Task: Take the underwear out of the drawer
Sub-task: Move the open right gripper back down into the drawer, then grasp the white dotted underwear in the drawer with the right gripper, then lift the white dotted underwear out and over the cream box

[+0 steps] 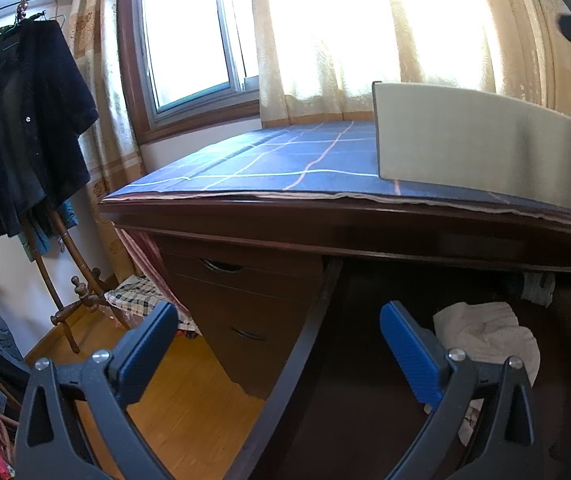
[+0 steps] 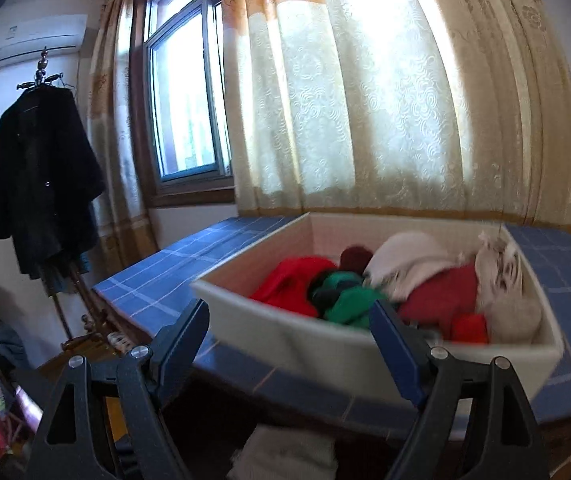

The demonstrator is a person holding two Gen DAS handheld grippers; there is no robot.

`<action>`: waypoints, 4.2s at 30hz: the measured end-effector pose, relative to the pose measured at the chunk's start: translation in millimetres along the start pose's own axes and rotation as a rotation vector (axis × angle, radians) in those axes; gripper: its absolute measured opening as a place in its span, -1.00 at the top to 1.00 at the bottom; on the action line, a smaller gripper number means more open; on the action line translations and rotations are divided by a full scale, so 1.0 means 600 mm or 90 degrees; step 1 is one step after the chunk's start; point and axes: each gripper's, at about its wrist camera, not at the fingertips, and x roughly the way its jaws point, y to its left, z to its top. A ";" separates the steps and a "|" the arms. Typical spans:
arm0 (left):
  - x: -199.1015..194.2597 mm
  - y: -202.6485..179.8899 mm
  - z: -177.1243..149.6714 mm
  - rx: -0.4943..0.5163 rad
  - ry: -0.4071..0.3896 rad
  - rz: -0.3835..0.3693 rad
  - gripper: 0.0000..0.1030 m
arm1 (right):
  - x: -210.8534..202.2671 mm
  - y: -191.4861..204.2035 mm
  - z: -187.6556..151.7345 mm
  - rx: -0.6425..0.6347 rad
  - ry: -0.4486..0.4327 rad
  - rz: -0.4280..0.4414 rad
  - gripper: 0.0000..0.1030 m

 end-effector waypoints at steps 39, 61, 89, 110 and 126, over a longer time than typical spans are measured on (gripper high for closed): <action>0.001 -0.006 0.006 -0.002 -0.008 -0.009 -0.99 | 0.139 -0.068 -0.276 0.298 0.437 -0.026 -0.63; 0.000 -0.005 0.006 -0.005 -0.011 -0.014 -0.99 | 0.252 0.009 -0.298 0.042 0.637 -0.034 -0.63; -0.002 0.002 -0.002 0.001 -0.014 -0.010 -0.99 | 0.209 0.099 -0.259 -0.198 0.541 0.020 0.58; -0.002 0.004 0.001 0.000 -0.010 -0.009 -0.99 | 0.042 0.027 -0.184 -0.098 0.364 0.017 0.60; -0.003 0.005 0.000 0.000 -0.010 -0.008 -0.99 | -0.075 0.039 -0.091 -0.081 0.220 0.035 0.60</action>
